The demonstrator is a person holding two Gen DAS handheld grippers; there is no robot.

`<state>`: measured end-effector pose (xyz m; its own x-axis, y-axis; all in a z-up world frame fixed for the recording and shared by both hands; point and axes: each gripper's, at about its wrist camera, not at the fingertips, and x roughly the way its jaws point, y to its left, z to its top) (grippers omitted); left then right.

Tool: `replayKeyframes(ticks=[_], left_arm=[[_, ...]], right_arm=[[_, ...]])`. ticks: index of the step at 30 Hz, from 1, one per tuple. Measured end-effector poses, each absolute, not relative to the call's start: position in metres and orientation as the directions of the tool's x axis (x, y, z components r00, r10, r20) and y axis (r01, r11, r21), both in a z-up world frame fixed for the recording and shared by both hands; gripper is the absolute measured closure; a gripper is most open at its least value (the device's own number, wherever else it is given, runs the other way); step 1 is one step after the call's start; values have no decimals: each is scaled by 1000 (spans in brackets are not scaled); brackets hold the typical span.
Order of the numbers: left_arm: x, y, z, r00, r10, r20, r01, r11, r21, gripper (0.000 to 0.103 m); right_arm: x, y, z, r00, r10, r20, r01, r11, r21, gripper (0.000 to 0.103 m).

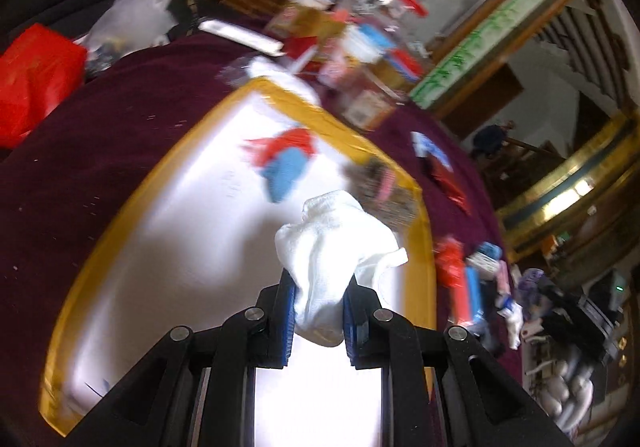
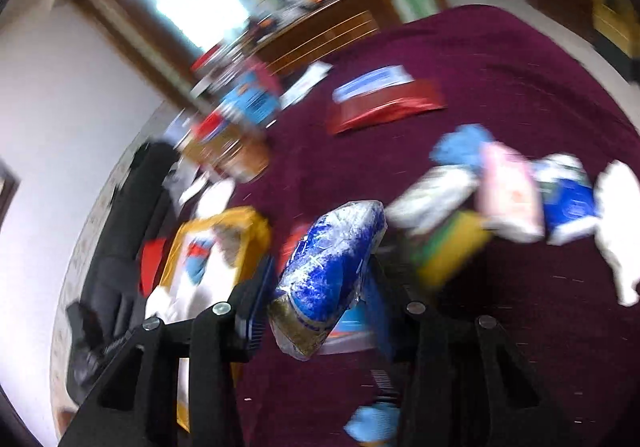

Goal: Organize soft objects
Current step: 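Place white cloth in tray with left tool while right tool places blue bread bag, then grasp the red-and-blue sponge pack with the left tool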

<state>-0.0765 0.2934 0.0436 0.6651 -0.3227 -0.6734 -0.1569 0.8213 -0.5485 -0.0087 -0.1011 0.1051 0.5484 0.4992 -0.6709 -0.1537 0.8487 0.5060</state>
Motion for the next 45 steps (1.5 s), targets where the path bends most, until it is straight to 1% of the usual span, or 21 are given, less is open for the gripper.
replayKeyframes(ticks=[4,10,11,13,15,16,18,20,21,22,23,25,28,31,32,34,36,39,41,45], left_arm=[[-63,316,33,637,-271,-721,-234,824,-516,84],[-39,335,25,594,-217,-775,-307,829,-468,83],[-34,336,24,591,-211,-778,-313,830,-463,83],[-25,339,23,589,-205,-782,-324,826,-461,79],[-15,342,22,591,-180,-787,-342,827,-447,79],[-10,345,21,593,-169,-787,-354,823,-443,77],[-4,348,21,602,-172,-780,-357,815,-455,72],[-2,348,21,610,-174,-773,-360,808,-467,55],[-4,349,22,623,-192,-758,-352,797,-491,51],[-4,348,24,630,-205,-749,-344,791,-505,44],[-5,347,26,637,-219,-739,-334,785,-521,38],[-11,346,30,649,-234,-724,-320,780,-539,33],[-23,348,39,677,-223,-701,-316,772,-551,33],[-37,356,47,713,-219,-666,-317,746,-586,32],[-43,358,49,727,-220,-651,-318,733,-602,30],[-54,362,54,751,-220,-623,-314,710,-630,29],[-66,363,57,767,-217,-604,-314,695,-647,29],[-81,360,60,778,-222,-588,-310,679,-665,27],[-91,356,60,779,-229,-584,-307,672,-673,26],[-115,342,59,787,-243,-566,-301,650,-698,24]], right_arm=[[0,-27,101,462,546,-699,-277,838,471,60],[27,81,88,339,536,-773,-414,823,389,60],[33,95,85,323,534,-782,-423,820,386,60],[46,124,77,294,521,-801,-436,819,373,60],[57,145,68,277,507,-816,-443,821,360,60],[63,152,63,276,496,-823,-441,826,350,60],[74,167,54,272,476,-836,-438,835,333,60],[79,174,47,273,459,-845,-429,845,320,60],[83,179,42,271,451,-850,-425,849,315,60],[86,182,39,269,446,-854,-423,851,312,60],[88,184,36,269,440,-857,-422,853,306,59],[92,187,35,285,423,-860,-424,861,282,58],[94,187,37,308,414,-856,-418,868,270,51],[94,182,47,330,426,-842,-424,864,271,49],[93,180,52,340,432,-835,-426,862,273,47],[88,169,65,356,454,-817,-424,858,291,43],[83,157,76,369,474,-800,-423,852,309,43],[67,128,96,396,505,-767,-432,839,329,42],[50,99,108,419,524,-741,-437,832,341,37],[20,37,118,494,511,-703,-411,850,329,34]])
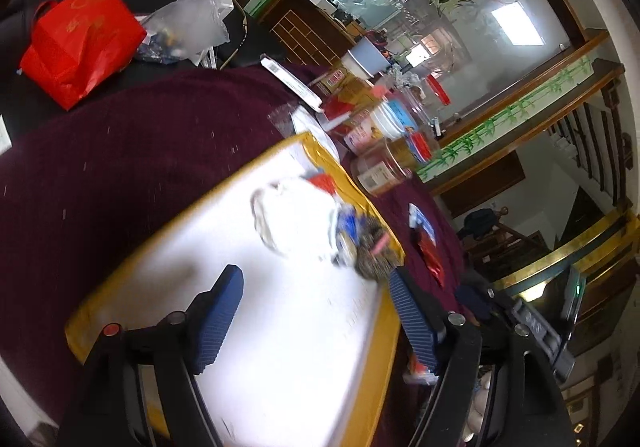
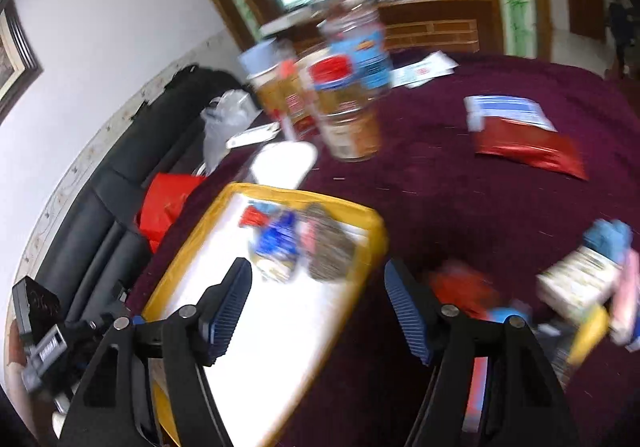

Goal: Organize soft objects
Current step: 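Grasp the red-and-blue sponge pack with the left tool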

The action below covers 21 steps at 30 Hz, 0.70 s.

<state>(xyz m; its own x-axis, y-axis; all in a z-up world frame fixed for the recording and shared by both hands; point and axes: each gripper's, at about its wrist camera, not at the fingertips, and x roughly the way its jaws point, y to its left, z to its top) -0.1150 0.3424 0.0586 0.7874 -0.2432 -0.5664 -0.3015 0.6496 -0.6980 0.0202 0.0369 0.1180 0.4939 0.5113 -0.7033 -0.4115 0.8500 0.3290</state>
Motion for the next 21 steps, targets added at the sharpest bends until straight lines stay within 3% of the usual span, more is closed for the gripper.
replayKeyframes(ticks=[6,10,15,21], left_arm=[[-142,303,60,794,-277,-541,-265,644,-718,22],[-142,257,69,776,-294,-559,-202,723,-660,22],[-130,194,67,708,-374,-600,-100,787,-609,22],[-126,150,62,651,-397,-647,-65,820,-568,22]], right_arm=[[-25,-86,104,581,438,-686,-269,899,346,34],[-52,-151,84,612,384,-692,-172,918,357,34],[-73,-196,60,598,370,-711,-118,918,379,34],[-88,-193,41,558,376,-740,-169,924,343,34]])
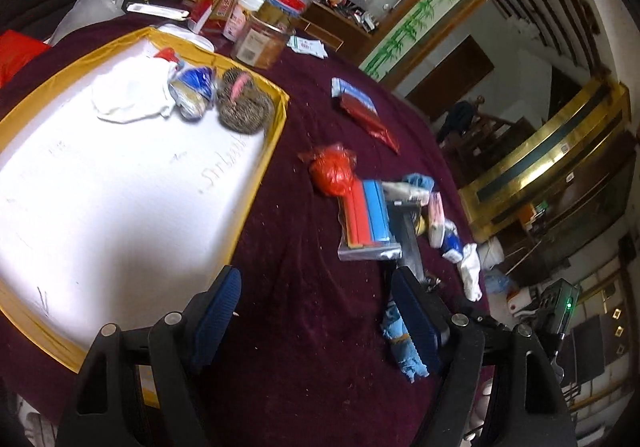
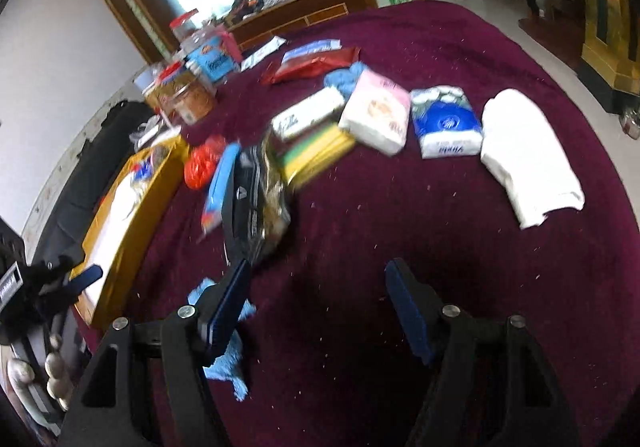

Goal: Organize soft objects
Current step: 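Grasp the red-and-blue sponge pack with the left tool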

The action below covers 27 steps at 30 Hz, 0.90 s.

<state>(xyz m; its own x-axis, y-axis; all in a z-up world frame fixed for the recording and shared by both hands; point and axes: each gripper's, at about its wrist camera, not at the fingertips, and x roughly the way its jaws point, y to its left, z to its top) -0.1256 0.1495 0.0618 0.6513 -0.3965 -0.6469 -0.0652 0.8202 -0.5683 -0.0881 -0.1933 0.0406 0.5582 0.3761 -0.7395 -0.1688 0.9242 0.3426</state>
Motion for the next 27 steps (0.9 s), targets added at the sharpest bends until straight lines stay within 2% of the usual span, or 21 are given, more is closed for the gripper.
replayKeyframes(ticks=[6,10,14,17,21,27], left_arm=[[-123,134,52,609,-394,-688,-77,834,-546,22],[-122,132,42,593,-380,-710,-107,836,-538,22],[-121,132,38,590,-383,-711,-107,835,-539,22],[-118,128,39,586,-375,-718,-97,847,-523,22],[-101,114,43,586,-347,-733,-61,882,-466,22],[-56,79,32,553,-321,-769,-10,920,-392,22]], right_arm=[[-89,-165,27,481,453,-751,-252,892,376,34],[-94,-131,19,431,454,-779,-334,883,330,34],[-96,-115,18,438,423,-794,-365,890,273,30],[-92,-125,19,439,456,-774,-349,881,320,30],[-86,-151,16,435,541,-720,-287,841,459,30],[-90,-165,17,450,575,-683,-253,816,520,29]])
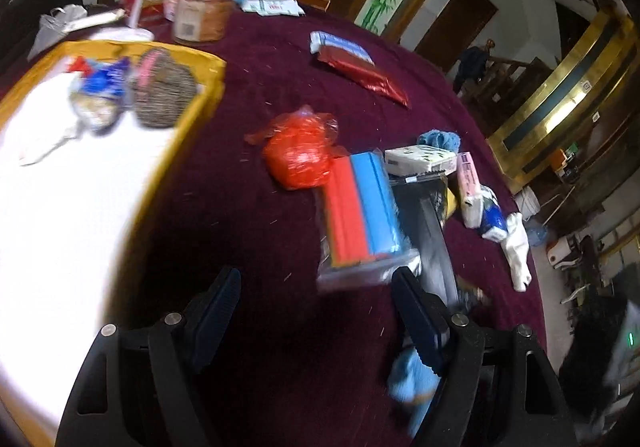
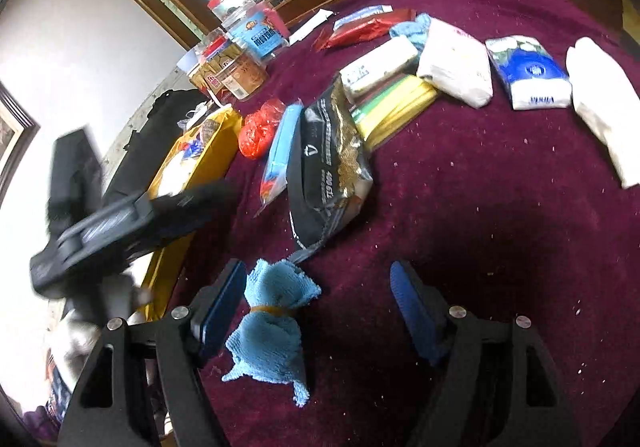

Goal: Organize soft objects
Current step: 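Grasp the red-and-blue sponge pack with the left tool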

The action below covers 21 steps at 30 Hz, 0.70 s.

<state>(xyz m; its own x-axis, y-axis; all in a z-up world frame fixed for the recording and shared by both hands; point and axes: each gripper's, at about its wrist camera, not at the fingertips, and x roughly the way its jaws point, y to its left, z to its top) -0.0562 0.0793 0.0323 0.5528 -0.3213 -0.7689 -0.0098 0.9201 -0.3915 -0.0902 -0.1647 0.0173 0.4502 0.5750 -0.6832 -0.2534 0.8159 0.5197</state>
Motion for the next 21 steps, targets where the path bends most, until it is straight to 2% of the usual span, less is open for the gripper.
replayKeyframes(ticks=[4,8,9,10,11,12,21], left_arm=[[-22,59,21,532,-305,-790,-25,927,-375,22],[5,38,13,543,-215,-812,-22,963,-269,19],[7,34,12,554,-194,-810,-11,971,-240,22],[8,28,11,562,-178,-808,9,978,-209,37],[9,21,10,567,-164,-807,49,985,-165,61],[8,17,9,561,-180,-808,94,984,-153,61],[-20,54,25,571,-364,-736,112,922,-370,62]], right_arm=[[-91,-163,17,437,585,-684,-266,810,523,29],[-95,-161,19,445,575,-687,-275,817,506,29],[-95,-160,19,443,575,-688,-276,817,506,29],[-95,-161,18,441,575,-689,-274,817,507,29],[-95,-161,17,439,574,-691,-270,818,508,29],[-94,-162,17,438,575,-691,-268,817,510,29],[-93,-163,17,441,575,-689,-259,817,515,28]])
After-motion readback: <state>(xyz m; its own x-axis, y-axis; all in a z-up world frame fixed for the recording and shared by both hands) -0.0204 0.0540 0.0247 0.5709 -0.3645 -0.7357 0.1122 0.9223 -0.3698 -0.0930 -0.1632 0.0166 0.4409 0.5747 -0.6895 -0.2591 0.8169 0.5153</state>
